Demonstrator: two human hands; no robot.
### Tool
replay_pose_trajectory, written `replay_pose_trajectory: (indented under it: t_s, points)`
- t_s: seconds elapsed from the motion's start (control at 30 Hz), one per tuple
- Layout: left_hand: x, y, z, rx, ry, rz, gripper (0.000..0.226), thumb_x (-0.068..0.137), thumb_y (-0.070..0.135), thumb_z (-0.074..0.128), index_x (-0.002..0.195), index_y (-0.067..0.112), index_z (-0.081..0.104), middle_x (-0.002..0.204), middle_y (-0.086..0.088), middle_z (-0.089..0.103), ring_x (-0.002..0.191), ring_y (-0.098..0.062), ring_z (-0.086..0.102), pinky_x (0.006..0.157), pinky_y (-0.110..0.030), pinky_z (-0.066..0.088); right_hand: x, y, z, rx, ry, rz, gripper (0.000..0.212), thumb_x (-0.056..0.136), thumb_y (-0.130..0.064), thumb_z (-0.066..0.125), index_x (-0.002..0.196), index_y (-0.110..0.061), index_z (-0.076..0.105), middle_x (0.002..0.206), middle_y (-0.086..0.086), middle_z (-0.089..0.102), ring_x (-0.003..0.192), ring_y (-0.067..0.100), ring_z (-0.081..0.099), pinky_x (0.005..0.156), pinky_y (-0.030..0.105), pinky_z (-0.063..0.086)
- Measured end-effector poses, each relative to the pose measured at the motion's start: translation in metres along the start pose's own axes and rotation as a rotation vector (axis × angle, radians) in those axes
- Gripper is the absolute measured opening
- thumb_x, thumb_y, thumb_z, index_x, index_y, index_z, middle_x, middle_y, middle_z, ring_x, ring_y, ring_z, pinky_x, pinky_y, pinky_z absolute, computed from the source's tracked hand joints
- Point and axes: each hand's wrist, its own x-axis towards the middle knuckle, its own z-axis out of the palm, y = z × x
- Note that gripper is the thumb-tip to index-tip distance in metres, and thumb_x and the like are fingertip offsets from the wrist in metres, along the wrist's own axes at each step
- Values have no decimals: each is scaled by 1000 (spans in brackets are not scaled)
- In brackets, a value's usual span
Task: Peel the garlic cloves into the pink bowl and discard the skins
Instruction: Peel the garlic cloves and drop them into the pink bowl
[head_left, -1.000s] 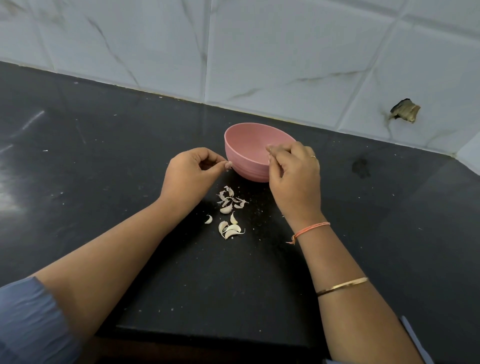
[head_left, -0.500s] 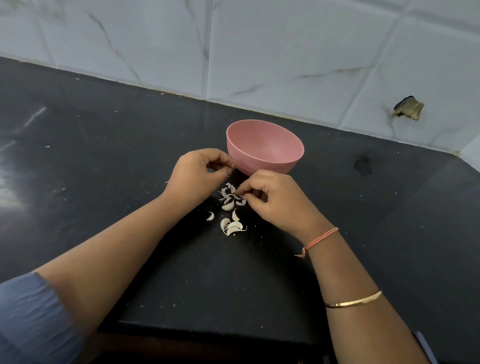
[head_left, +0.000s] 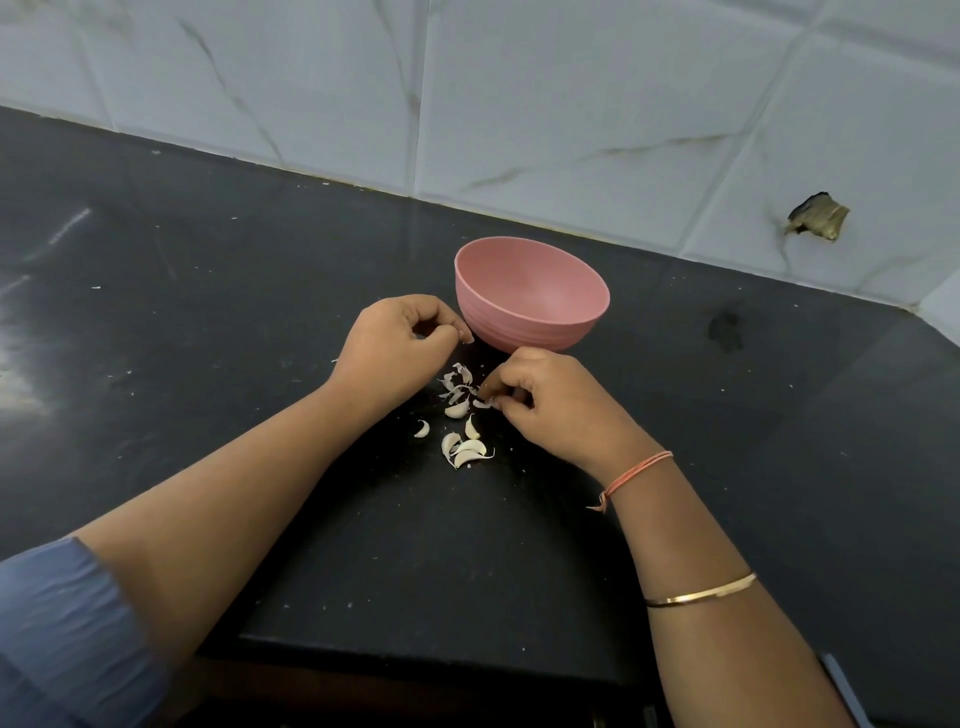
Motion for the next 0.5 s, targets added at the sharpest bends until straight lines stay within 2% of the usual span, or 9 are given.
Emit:
replay_pose_trajectory:
  t_s: [0.17,0.3,0.43,0.5]
  points:
    - [0,0,1,6,5,0,26,81,10,51,72,25,69,81,4,72,80,-20,65,76,-31,52,0,-2,0,12,-3,28,17,89,-12,56,101,-14,68,103,1,58,87,8,51,81,30,48]
    - [1,-1,1,2,8,-2,26,81,10,51,72,25,69,81,5,72,79,-19,65,75,-31,52,-1,-2,0,57,49,23,16,89,-11,54,100,-15,65,104,-1,59,88,9,52,79,26,47]
    - [2,-3,2,8,24,-12,25,81,10,50,75,24,70,76,5,70,58,-12,55,58,-24,47,0,-3,1,51,115,13,26,90,-5,50,109,-13,67,110,1,62,100,12,56,88,26,46]
    - [3,-5,2,2,41,-19,24,81,11,51,76,25,69,70,7,67,48,-5,46,51,-19,42,1,-4,2,62,183,-1,25,89,-6,52,107,-14,68,107,0,61,97,11,57,86,27,47]
